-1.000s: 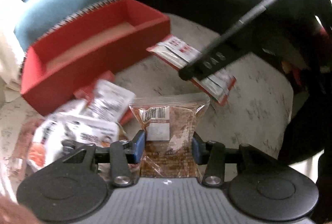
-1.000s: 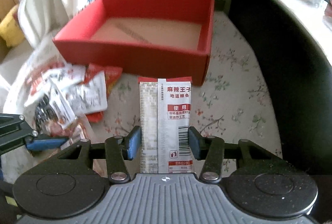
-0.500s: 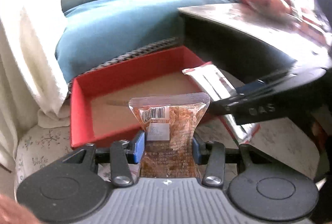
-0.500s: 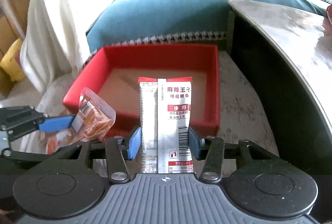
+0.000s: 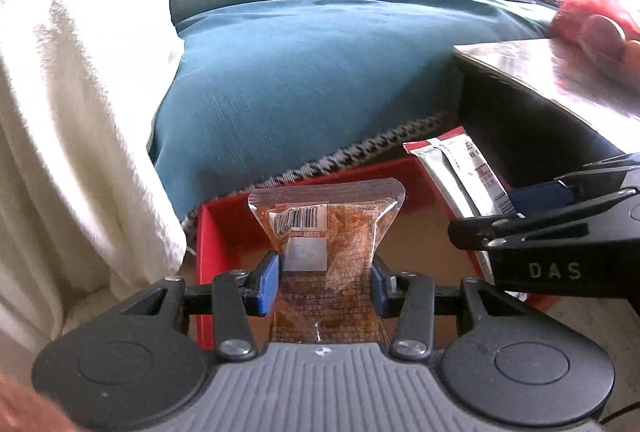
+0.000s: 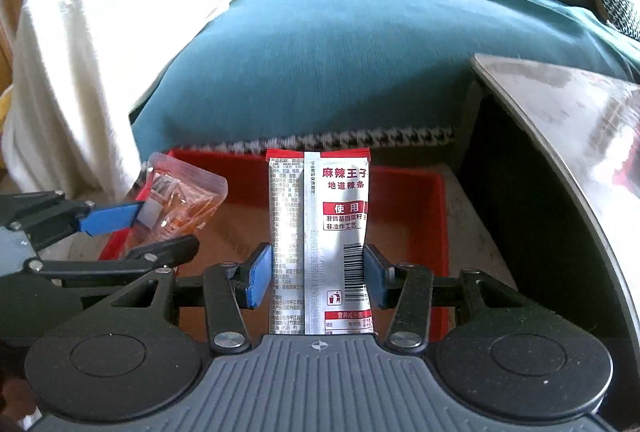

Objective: Organize snacks
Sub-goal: 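Carry both packets over the red box and lower them inside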

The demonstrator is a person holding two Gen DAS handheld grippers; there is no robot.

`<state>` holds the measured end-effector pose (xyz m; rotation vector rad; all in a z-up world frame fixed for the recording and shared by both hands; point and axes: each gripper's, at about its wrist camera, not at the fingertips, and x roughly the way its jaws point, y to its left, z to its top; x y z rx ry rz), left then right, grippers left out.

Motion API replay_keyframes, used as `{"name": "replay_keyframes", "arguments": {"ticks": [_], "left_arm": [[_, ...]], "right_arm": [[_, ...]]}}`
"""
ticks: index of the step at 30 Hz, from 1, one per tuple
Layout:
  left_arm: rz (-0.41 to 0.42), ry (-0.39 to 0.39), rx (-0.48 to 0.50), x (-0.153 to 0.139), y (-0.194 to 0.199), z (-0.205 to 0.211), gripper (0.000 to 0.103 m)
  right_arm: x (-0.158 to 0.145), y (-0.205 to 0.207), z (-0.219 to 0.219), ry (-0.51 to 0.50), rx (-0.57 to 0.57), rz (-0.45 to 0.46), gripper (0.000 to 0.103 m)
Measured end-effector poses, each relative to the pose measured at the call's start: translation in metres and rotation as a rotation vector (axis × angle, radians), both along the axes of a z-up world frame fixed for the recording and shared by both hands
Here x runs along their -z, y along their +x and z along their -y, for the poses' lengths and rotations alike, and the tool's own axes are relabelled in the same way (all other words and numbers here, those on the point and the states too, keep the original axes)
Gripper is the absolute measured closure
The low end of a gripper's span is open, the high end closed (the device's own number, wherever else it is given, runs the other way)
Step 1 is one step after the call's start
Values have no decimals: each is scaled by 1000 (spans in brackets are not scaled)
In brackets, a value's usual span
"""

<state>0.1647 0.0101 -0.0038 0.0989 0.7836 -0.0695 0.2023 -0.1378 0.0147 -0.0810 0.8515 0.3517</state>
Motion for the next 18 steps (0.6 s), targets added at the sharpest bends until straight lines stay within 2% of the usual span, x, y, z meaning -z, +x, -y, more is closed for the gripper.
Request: {"name": "replay_keyframes", "arguments": {"ticks": [7, 18], "left_arm": [[-51, 23, -39, 25, 32, -6, 64], [-125, 56, -57, 61, 57, -5, 64]], "right_arm": [[22, 36, -7, -23, 27, -37, 47], [49, 60, -3, -65, 55, -90, 47]]}}
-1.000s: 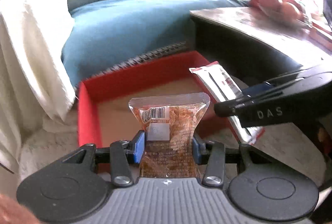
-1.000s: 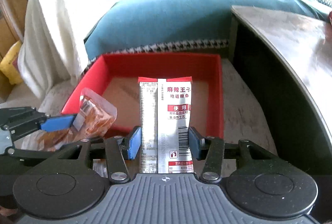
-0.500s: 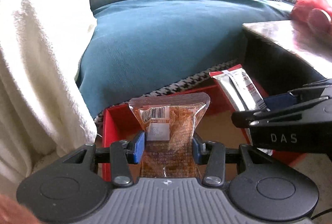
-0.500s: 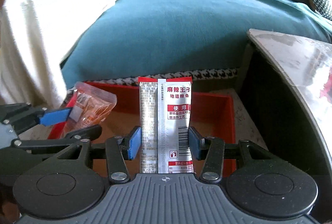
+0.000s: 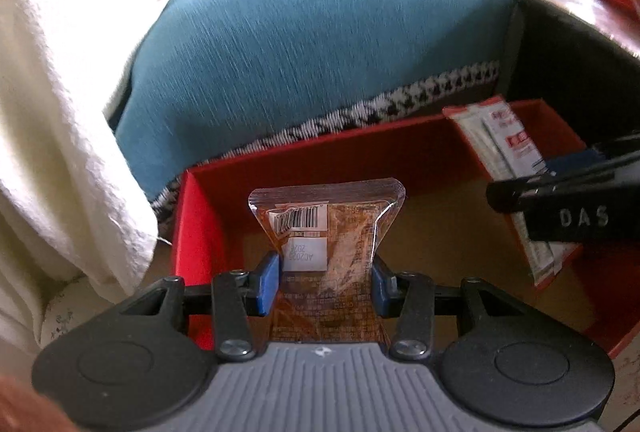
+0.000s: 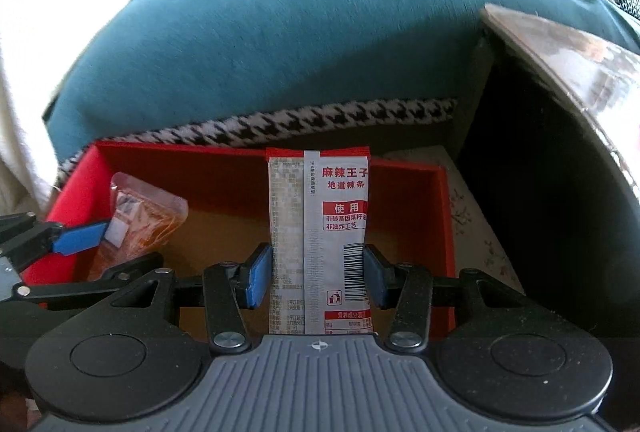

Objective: Organize snacks
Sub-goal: 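Carry both packets over the red box and lower them inside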

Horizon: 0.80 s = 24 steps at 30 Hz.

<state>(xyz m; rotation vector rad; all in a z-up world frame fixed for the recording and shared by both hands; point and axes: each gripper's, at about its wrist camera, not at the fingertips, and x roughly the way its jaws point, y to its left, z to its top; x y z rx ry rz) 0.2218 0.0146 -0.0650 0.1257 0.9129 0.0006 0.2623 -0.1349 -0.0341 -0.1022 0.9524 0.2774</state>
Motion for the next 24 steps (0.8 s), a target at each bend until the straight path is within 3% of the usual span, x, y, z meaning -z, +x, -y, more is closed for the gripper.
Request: {"name": "replay_keyframes", "arguments": {"ticks": [10, 24], "left_arm": [[-46, 3, -11, 12, 9, 1, 59], [-26, -5, -16, 1, 3, -4, 45]], "right_arm": [[9, 4, 2, -13, 3, -22, 42], [2, 2, 3, -46, 10, 3, 29]]}}
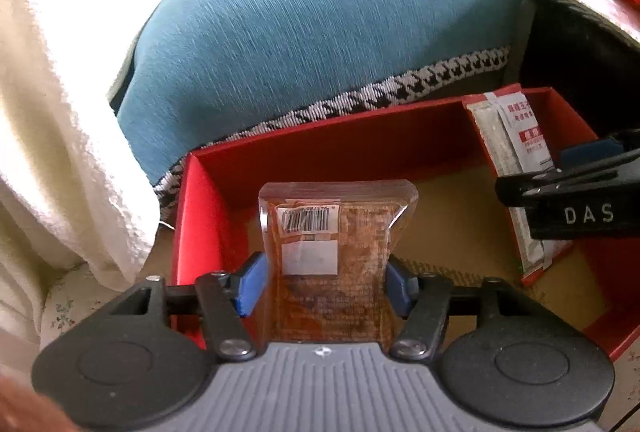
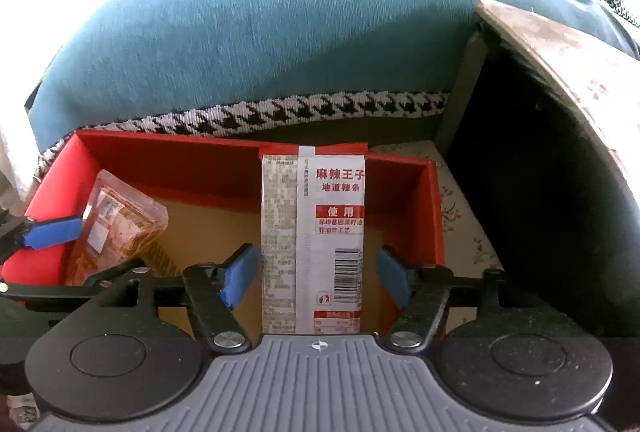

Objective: Organize snacks
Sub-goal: 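Carry both packets over the red box and lower them inside, then open both tools to release the packets into the red box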

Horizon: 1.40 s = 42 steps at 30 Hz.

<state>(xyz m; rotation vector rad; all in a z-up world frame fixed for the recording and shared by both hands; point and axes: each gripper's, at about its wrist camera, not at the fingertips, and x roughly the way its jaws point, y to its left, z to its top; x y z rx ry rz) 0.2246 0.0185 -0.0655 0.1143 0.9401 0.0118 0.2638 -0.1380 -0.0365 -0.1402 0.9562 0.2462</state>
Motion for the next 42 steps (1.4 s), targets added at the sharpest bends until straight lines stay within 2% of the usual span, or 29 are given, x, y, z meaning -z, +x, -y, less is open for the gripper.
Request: {"name": "replay_keyframes", "arguments": {"ticks": [3, 6, 14, 21, 26, 27, 33, 38, 41, 42], "left_arm": [[23, 5, 3, -6, -2, 1, 41], [44, 2, 6, -13, -5, 0, 34], [89, -20, -27, -36, -18, -13, 34], [141, -18, -30, -65, -47, -28, 33], [141, -43, -50, -73, -64, -40, 33], [143, -45, -53, -74, -67, -42, 33], [149, -21, -51, -76, -81, -56, 31], [118, -9, -68, -69, -88, -78, 31], [87, -3, -70, -62, -97, -89, 31], [77, 2, -65, -59, -101, -91, 31]], "right_arm": [[-5, -1, 0, -3, -2, 8, 24], [-12, -3, 3, 7, 3, 19, 24], [-31, -15, 11, 11, 14, 62, 21], [-39, -27, 16, 22, 3, 73, 19], [-31, -19, 21, 37, 33, 53, 18], [-24, -15, 21, 39, 39, 35, 13], [0, -12, 8, -65, 15, 13, 11], [-4, -24, 5, -91, -27, -24, 11], [-9, -40, -1, -194, -85, 20, 12], [-13, -42, 0, -197, -89, 33, 12]]}}
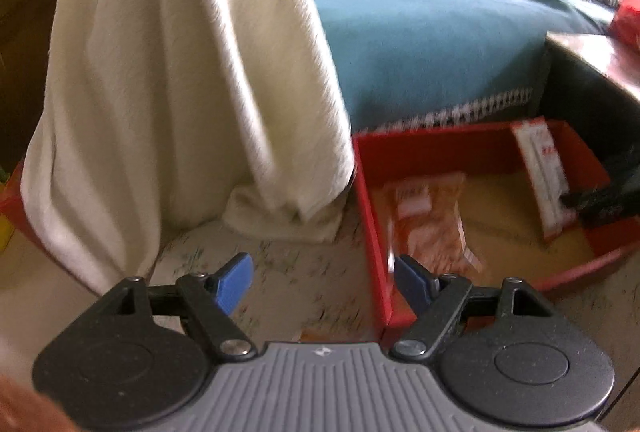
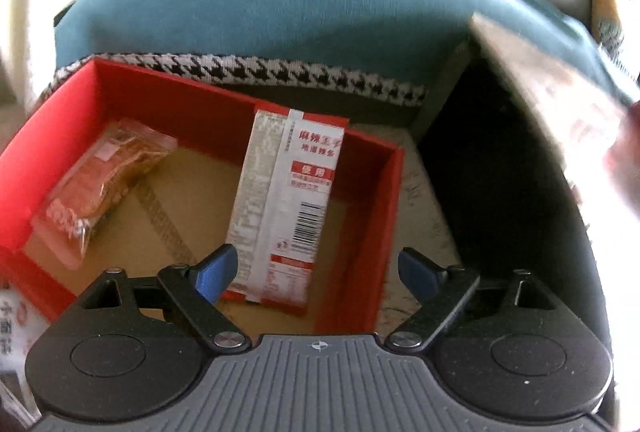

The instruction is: Organize snacks

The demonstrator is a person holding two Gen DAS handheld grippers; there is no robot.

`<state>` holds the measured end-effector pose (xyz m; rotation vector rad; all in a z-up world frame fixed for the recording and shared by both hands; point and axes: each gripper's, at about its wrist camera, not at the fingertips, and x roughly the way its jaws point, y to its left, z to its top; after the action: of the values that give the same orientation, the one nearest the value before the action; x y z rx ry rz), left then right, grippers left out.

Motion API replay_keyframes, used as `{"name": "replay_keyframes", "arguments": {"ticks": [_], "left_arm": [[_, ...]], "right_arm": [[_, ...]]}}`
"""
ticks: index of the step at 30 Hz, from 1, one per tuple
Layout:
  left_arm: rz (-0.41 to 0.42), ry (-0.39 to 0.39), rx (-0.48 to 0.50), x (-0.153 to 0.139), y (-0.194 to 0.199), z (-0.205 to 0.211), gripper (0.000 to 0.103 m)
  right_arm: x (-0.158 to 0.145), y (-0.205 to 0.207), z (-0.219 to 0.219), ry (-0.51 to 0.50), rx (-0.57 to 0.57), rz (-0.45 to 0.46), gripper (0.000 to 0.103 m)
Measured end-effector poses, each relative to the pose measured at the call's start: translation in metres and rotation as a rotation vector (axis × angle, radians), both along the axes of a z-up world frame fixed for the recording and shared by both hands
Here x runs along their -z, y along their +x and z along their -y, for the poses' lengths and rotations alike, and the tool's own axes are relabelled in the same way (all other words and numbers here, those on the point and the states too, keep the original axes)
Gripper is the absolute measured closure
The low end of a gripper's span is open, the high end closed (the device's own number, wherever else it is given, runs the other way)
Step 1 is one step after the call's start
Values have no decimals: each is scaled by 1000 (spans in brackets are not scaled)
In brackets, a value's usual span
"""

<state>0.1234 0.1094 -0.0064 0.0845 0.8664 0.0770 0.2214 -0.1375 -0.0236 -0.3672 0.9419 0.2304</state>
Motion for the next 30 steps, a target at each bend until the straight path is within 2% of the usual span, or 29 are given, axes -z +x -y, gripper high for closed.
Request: {"name": "replay_keyframes", "arguments": {"ticks": [4, 9, 16, 19, 21, 23, 28, 30], "left_arm": [[-61, 27, 49, 15, -21, -4, 31], [-154, 76, 111, 39, -28, -10, 31], [-241, -64, 161, 63, -15, -38, 29], [-249, -89, 180, 71, -8, -47, 15], [-265, -152, 150, 77, -4, -56, 12], [-274, -212, 98, 80, -5, -63, 12], [-261, -212, 60, 77, -19, -53, 18], [-273, -221, 89, 76, -28, -44, 21]], "right_arm": [[-26, -15, 7, 71, -6, 42, 11], [-47, -55, -6, 213, -125, 15, 8], [-40, -83, -36, 368, -250, -162, 8], [-33, -87, -47, 367, -276, -193, 8], [-26, -88, -53, 362, -288, -220, 8], [-22, -91, -56, 351, -295, -237, 8], [-9, -89, -59, 385, -282, -306, 8], [-4, -91, -61, 406, -279, -338, 8]]}}
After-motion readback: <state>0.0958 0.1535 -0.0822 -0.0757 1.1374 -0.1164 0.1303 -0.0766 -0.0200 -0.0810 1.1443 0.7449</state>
